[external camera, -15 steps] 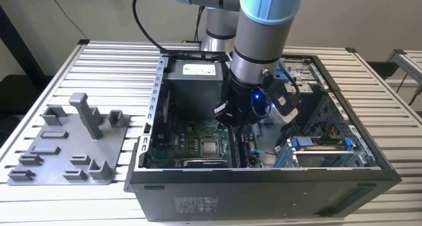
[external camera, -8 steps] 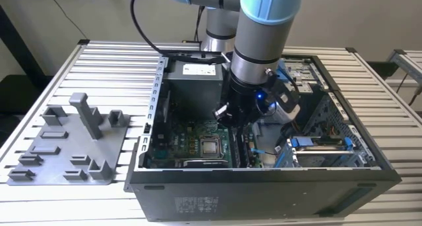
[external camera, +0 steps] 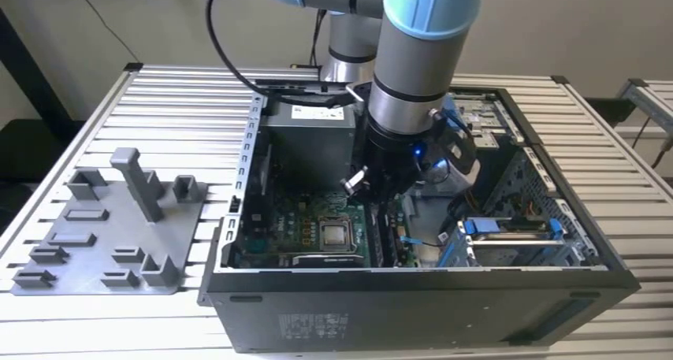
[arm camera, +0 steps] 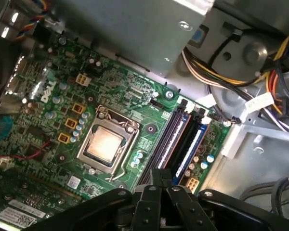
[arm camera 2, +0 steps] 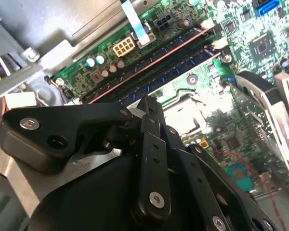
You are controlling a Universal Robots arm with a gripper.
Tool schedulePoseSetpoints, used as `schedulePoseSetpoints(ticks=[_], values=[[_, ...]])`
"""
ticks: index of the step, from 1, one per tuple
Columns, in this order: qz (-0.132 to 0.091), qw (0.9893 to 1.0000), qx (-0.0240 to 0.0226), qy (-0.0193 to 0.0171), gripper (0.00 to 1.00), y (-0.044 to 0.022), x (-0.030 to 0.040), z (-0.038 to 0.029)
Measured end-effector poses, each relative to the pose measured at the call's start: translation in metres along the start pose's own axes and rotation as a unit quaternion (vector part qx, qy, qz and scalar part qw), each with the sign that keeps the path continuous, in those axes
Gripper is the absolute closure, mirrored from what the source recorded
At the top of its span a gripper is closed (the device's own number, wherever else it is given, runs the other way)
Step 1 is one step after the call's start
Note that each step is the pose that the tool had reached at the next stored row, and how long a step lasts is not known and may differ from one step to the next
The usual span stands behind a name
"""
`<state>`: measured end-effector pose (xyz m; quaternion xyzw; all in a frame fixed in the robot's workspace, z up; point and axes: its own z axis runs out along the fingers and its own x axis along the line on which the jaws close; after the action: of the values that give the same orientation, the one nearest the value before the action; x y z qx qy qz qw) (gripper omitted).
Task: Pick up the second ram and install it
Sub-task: 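Press down the second ram until it locks into place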
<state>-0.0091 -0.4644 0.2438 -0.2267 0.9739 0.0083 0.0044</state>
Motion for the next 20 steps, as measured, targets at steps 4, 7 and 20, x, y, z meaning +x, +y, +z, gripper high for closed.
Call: schedulePoseSetpoints(ticks=[4,7,20], values=[[-0.033,0.9994,-0.0004,0.0005,0.89,0.0,0.0,0.0],[-0.06,0.9982,-0.0007,0.0008,0.89,0.0,0.0001,0.0],[-0.159,0.9873,-0.0019,0.0023,0.89,0.0,0.0001,0.0]])
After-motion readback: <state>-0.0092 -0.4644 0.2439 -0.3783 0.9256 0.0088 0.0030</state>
